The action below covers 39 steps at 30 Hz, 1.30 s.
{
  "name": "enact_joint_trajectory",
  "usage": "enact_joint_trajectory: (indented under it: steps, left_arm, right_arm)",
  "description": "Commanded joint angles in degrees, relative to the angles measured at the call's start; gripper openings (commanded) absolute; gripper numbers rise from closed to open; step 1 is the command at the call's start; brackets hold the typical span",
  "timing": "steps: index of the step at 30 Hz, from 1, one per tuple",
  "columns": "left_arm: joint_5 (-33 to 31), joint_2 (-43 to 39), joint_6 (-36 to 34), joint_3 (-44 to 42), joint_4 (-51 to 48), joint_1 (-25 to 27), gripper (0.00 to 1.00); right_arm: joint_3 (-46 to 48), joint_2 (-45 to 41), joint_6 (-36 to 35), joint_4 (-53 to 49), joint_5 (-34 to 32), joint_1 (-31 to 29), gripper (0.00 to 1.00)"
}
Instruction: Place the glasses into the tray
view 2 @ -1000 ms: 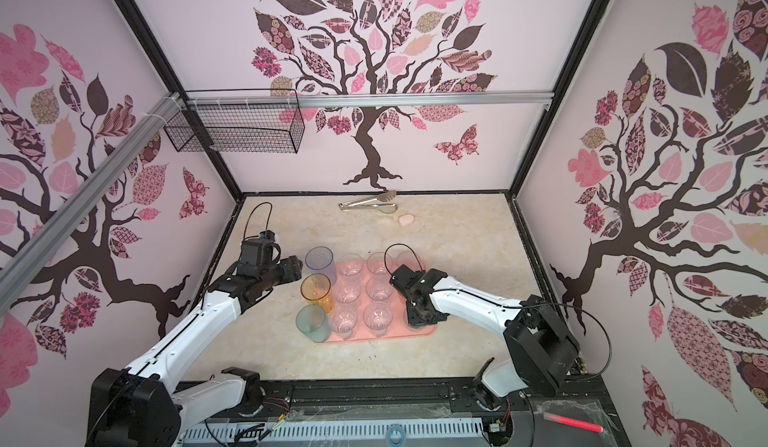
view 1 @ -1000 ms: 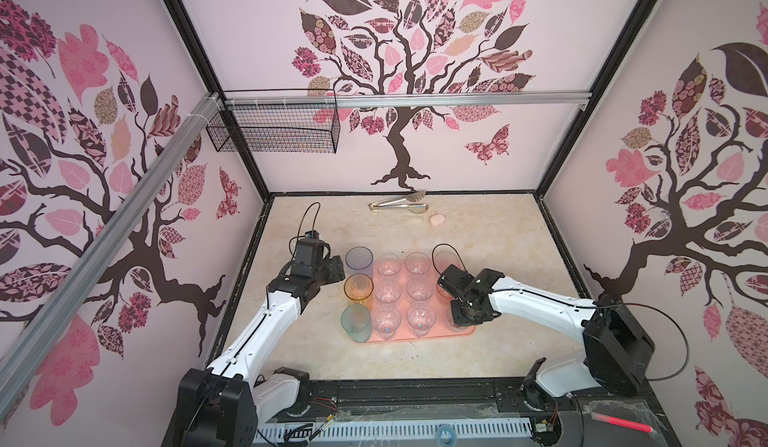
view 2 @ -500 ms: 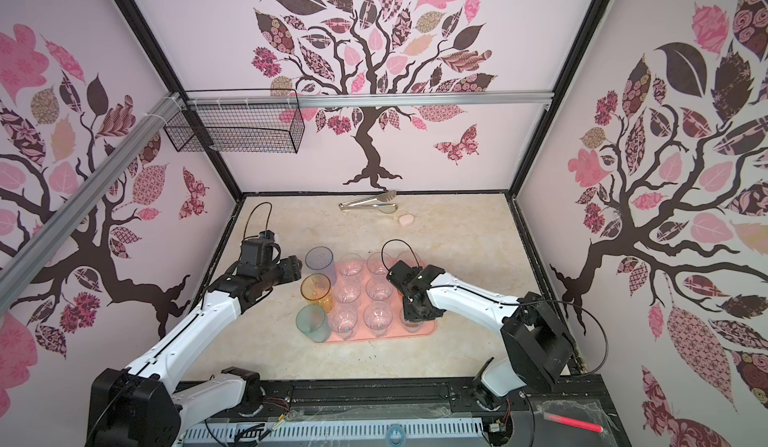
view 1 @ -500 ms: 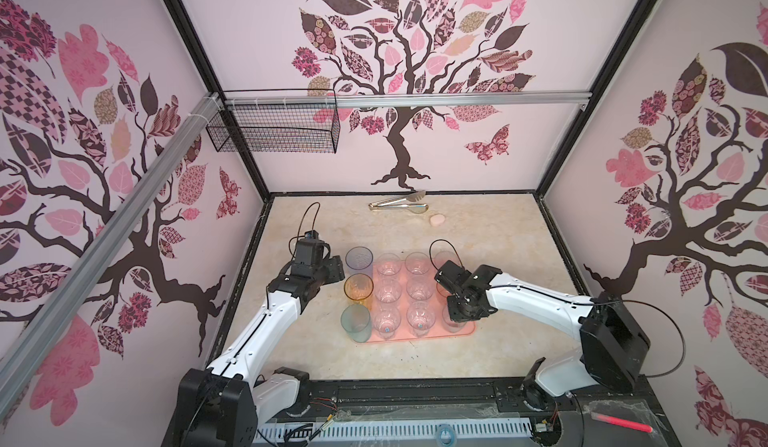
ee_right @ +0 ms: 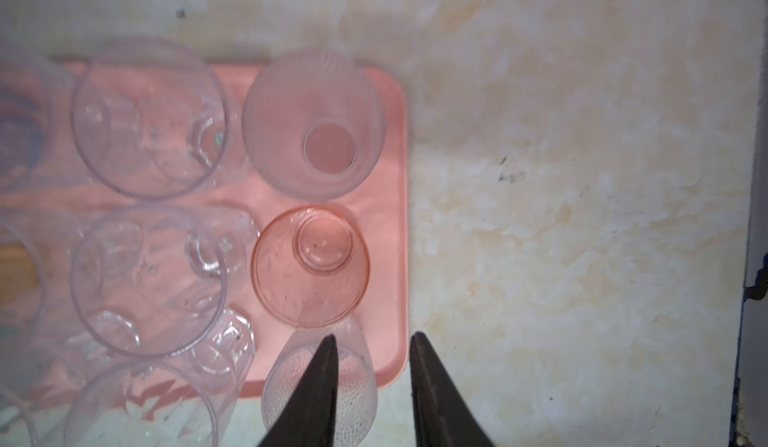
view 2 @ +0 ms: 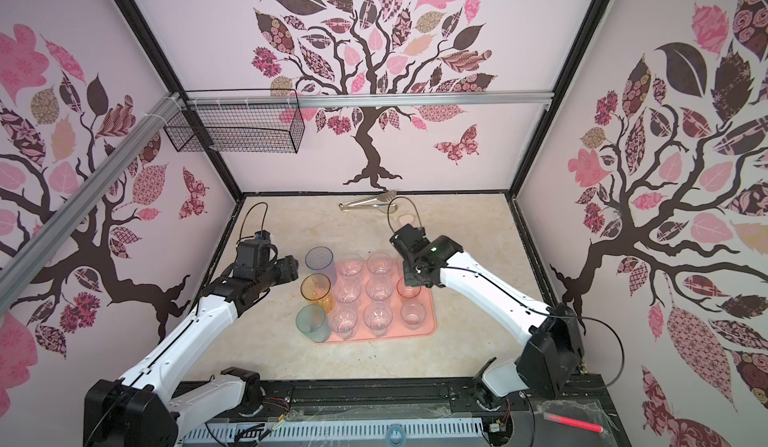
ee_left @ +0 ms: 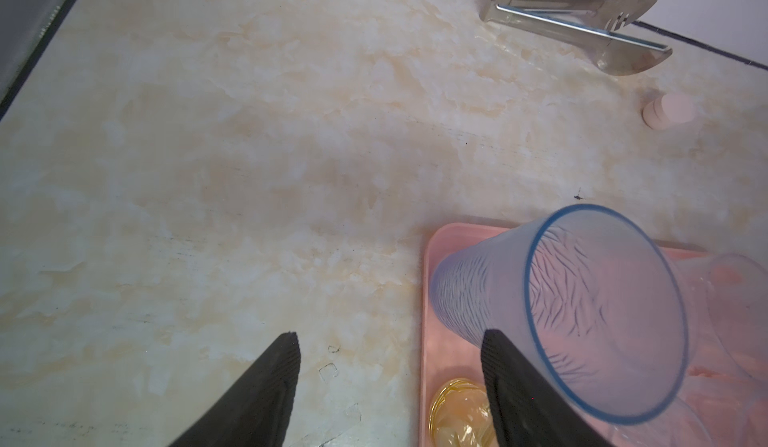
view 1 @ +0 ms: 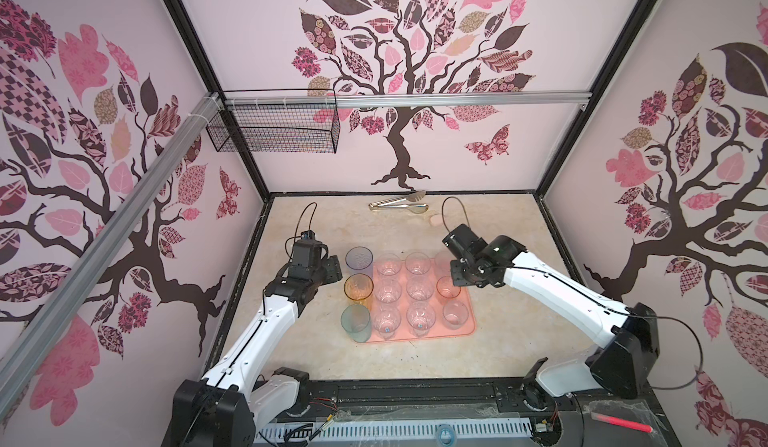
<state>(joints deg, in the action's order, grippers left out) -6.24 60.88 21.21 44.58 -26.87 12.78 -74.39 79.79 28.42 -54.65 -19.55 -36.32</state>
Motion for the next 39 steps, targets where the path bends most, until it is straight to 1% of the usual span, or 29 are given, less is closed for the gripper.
enact_joint_trajectory:
  steps: [1,3,5,6,7,8,9,10,11,12,14,15,16,18,20,22,24,26,27,28,30,31,32,33,34,35,36,37,39]
  left_arm:
    - [-3.75,-3.5,0.27,2.97,-0.89,-0.07,0.73]
    - [-6.81,-4.98,-0.61,2.97,-0.29,-0.12,0.73]
    - [-11.39,-6.58,-3.69,2.66,1.37,-0.05,0.74]
    - [-13.65,-7.46,-5.23,1.6,4.18,-0.12,0.74]
    - [-16.39,-8.55,-8.11,-0.89,9.3,0.11,0.75]
    - [-19.73,-9.43,-10.47,-4.11,16.12,0.22,0.75]
    - [-22.45,-9.64,-12.98,-7.22,22.79,0.36,0.75]
    - [-25.45,-9.18,-15.11,-10.17,30.09,0.38,0.74]
    - [-28.75,-8.14,-16.1,-11.59,34.61,0.39,0.75]
    - [-33.44,-6.32,-15.47,-11.59,35.73,0.32,0.75]
    - [-41.72,-2.35,-16.53,-11.92,40.73,0.37,0.75]
    - [-45.29,-1.04,-17.32,-13.13,43.45,0.32,0.75]
    - [-48.5,0.27,-18.58,-15.29,48.43,0.32,0.75]
    - [-50.97,2.07,-19.37,-18.95,54.18,0.15,0.75]
    - [-48.93,4.37,-18.19,-20.98,56.48,-0.16,0.75]
    - [-45.88,9.21,-16.24,-22.64,59.78,-0.55,0.75]
    - [-42.79,14.09,-15.84,-23.05,62.34,-0.91,0.76]
    - [-37.75,18.07,-17.64,-22.45,65.65,-1.99,0.77]
    - [-36.05,18.67,-17.73,-20.89,62.95,-2.27,0.78]
    - [-31.58,19.23,-17.67,-20.29,62.66,-3.56,0.78]
    - [-24.14,20.24,-16.79,-20.25,64.88,-6.42,0.78]
    - [-21.27,20.66,-17.07,-19.59,64.2,-7.57,0.78]
    - [-19.37,21.52,-17.36,-19.55,65.35,-8.31,0.78]
    - [-17.77,23.14,-17.8,-19.98,67.82,-8.83,0.78]
    - [-17.15,24.5,-18.44,-20.33,69.99,-8.87,0.78]
    - [-15.77,25.19,-18.92,-20.51,70.65,-8.9,0.77]
    - [-15.44,25.83,-19.33,-20.66,71.78,-8.95,0.77]
    - [-15.18,25.87,-19.17,-20.6,71.7,-8.97,0.77]
    - [-14.52,25.97,-18.97,-20.33,71.29,-9.21,0.77]
  right_arm:
    - [-0.44,-6.91,-4.68,9.04,-9.35,4.57,0.4]
    - [2.4,-9.19,-6.06,17.63,-11.77,8.44,0.47]
    - [9.19,-11.12,-7.77,29.88,-13.05,13.74,0.57]
    - [12.44,-11.61,-8.33,35.79,-12.42,16.25,0.6]
    - [16.93,-11.79,-10.28,41.87,-11.76,18.88,0.62]
    - [22.13,-11.4,-14.04,50.24,-11.76,20.64,0.62]
    - [26.33,-10.96,-18.0,57.68,-12.09,21.54,0.63]
    - [30.47,-10.57,-21.38,65.45,-14.36,22.24,0.67]
    - [33.34,-10.32,-23.31,71.05,-16.8,22.71,0.67]
    - [36.42,-10.2,-24.76,76.5,-18.55,22.95,0.68]
    - [40.8,-9.74,-26.05,84.03,-18.12,23.73,0.69]
    - [42.52,-8.86,-27.87,86.92,-17.87,23.83,0.69]
    - [44.0,-7.4,-29.26,90.15,-18.67,23.83,0.7]
    - [46.39,-4.42,-32.68,95.69,-17.99,23.83,0.7]
    - [48.63,-1.62,-32.13,100.14,-18.13,23.9,0.7]
    - [50.34,2.54,-31.76,105.07,-18.37,24.14,0.71]
    - [49.33,5.54,-30.23,101.49,-17.78,24.35,0.72]
    - [50.98,7.72,-31.08,107.53,-17.91,24.7,0.73]
    - [50.93,7.35,-30.66,106.8,-16.87,24.88,0.73]
    - [50.47,6.9,-29.96,104.81,-15.27,25.57,0.73]
    - [50.48,6.62,-29.33,104.24,-13.89,26.53,0.74]
    - [50.78,6.14,-29.58,104.16,-12.76,26.64,0.74]
    - [51.08,5.87,-30.59,104.31,-9.51,26.81,0.73]
    - [51.23,5.62,-31.21,104.18,-5.37,26.82,0.74]
    - [51.91,5.14,-29.13,106.08,-2.55,26.78,0.74]
    - [53.0,4.78,-29.91,107.9,1.25,26.98,0.76]
    - [53.38,5.22,-30.2,108.92,1.93,26.99,0.76]
    - [53.95,6.1,-29.61,110.55,0.57,26.97,0.77]
    - [58.14,7.61,-28.5,120.86,-0.67,27.79,0.79]
